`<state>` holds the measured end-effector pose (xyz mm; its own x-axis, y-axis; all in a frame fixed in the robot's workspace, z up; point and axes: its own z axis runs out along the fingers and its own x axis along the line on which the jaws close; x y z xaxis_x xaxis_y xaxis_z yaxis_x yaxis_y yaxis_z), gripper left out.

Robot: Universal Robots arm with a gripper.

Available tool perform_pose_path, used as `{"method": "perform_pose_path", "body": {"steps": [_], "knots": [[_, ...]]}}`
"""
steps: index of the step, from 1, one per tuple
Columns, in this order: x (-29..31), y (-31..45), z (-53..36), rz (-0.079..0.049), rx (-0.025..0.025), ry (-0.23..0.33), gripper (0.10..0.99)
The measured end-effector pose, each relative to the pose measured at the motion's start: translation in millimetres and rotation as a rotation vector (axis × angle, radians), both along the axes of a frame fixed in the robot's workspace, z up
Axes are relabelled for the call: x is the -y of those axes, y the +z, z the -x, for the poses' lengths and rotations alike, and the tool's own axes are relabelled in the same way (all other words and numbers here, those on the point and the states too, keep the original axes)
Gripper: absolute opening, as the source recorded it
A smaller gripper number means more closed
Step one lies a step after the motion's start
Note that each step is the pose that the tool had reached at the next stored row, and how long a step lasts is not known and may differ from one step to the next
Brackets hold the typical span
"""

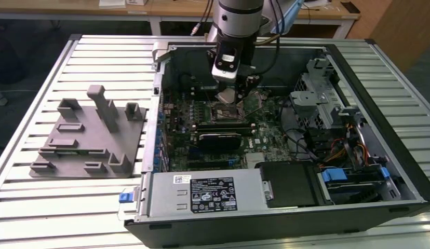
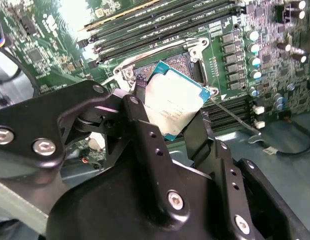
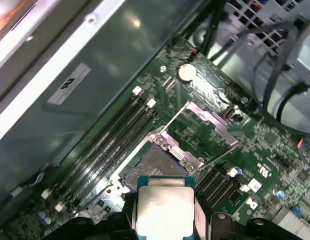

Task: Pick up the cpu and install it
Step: 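Place the cpu into insertion slot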

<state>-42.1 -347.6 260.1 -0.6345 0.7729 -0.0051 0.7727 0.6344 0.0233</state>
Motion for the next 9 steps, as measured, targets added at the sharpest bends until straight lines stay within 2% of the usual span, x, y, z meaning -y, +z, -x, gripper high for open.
{"method": "perform_pose_path", "body": {"steps": [9], "knots": [[0.0, -0.5, 0.0, 0.000, 0.0001, -0.132, 0.541]]}}
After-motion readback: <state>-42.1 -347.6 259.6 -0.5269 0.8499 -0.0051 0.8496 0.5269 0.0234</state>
